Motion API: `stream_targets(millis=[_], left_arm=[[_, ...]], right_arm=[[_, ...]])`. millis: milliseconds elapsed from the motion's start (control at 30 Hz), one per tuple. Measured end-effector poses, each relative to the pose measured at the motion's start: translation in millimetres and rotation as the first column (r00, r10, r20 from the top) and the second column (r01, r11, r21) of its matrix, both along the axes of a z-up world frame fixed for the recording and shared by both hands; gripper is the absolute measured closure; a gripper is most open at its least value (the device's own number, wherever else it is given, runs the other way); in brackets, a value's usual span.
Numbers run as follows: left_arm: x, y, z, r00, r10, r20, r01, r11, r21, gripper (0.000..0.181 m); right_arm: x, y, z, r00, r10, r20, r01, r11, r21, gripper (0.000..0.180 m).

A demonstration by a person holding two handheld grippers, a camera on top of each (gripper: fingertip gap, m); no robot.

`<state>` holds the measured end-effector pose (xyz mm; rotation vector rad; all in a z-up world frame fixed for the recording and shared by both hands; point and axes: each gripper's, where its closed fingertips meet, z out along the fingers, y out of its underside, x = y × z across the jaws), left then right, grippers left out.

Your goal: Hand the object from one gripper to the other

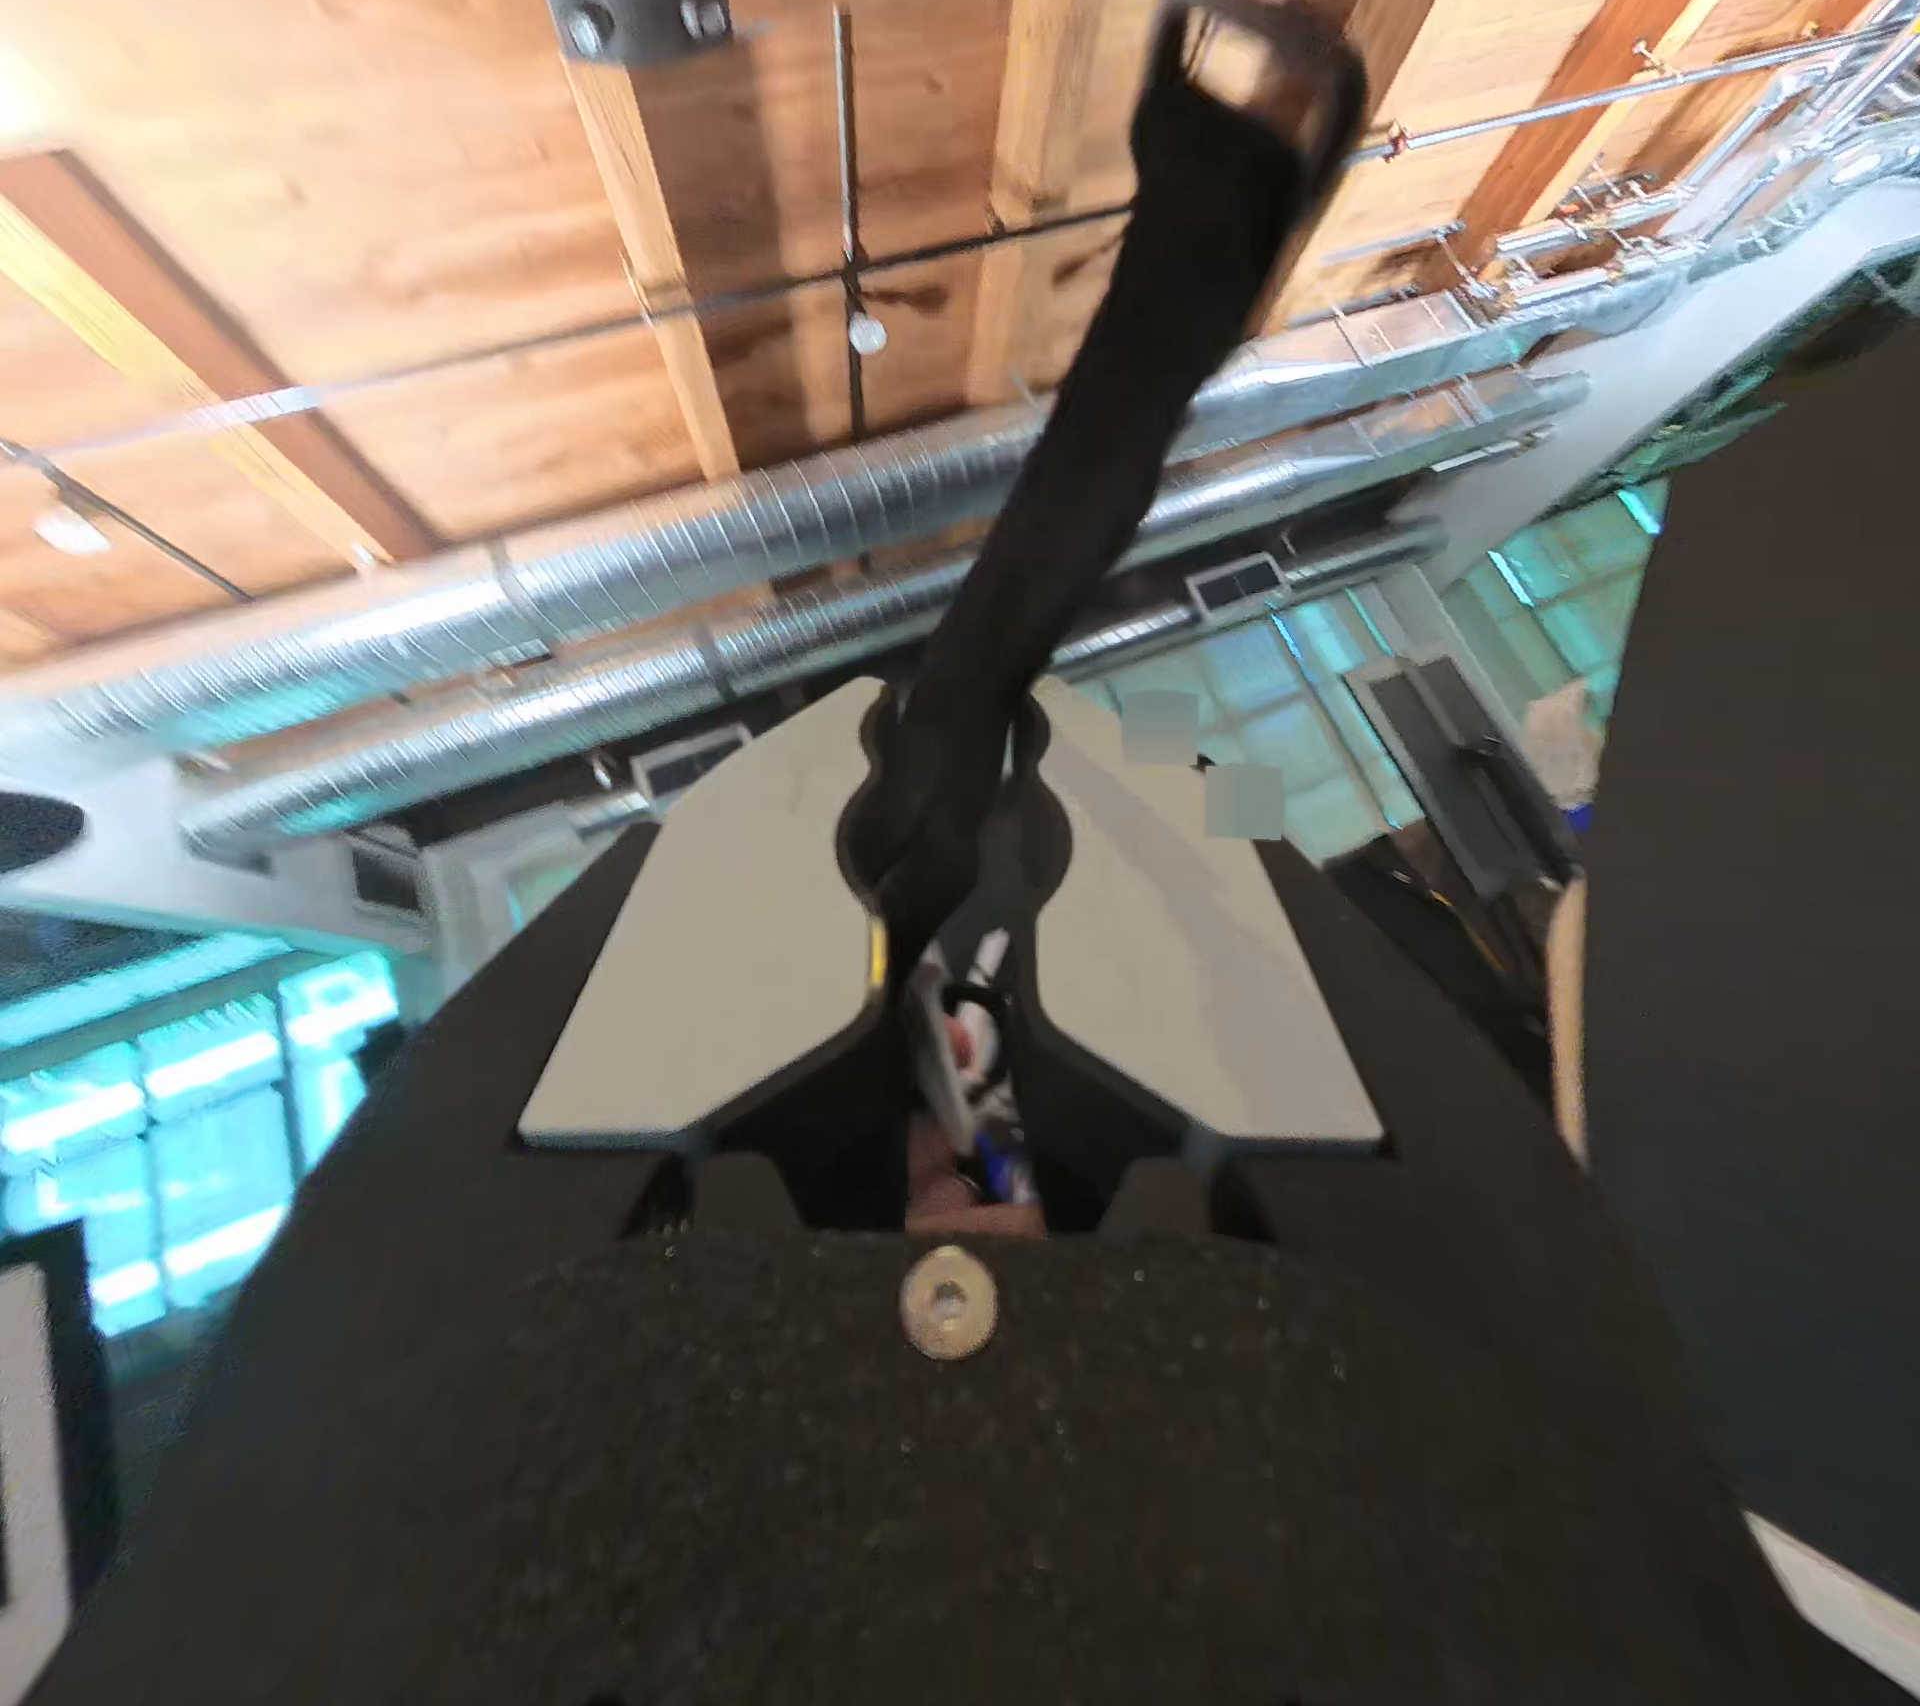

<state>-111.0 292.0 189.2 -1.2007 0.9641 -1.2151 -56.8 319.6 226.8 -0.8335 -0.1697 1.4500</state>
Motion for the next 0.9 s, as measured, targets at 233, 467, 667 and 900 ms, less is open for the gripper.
stream_targets(millis=[233,467,667,900], left_arm=[[-50.7,17.0,-8.0,0.977,0.18,-0.115,-0.185,0.982,-0.037,0.177],[-63.0,32.0,-34.6,0.932,0.252,-0.26,-0.301,0.939,-0.169,0.177],[-35.7,32.4,-31.9,0.986,0.109,-0.126,-0.15,0.915,-0.376,0.177],[-4.7,24.7,-31.1,0.991,-0.12,0.05,0.128,0.839,-0.528,0.177]], right_arm=[[29.9,16.8,-34.5,0.73,-0.343,0.591,0.326,0.935,0.14,0.14],[-12.6,3.6,-71.3,0.165,-0.603,0.781,0.339,0.778,0.529,0.121],[-57.8,15.1,-82.2,-0.314,-0.854,0.414,0.175,0.377,0.91,0.11],[-60.0,22.3,-61.8,-0.527,-0.85,-0.002,0.092,-0.059,0.994,0.146]])
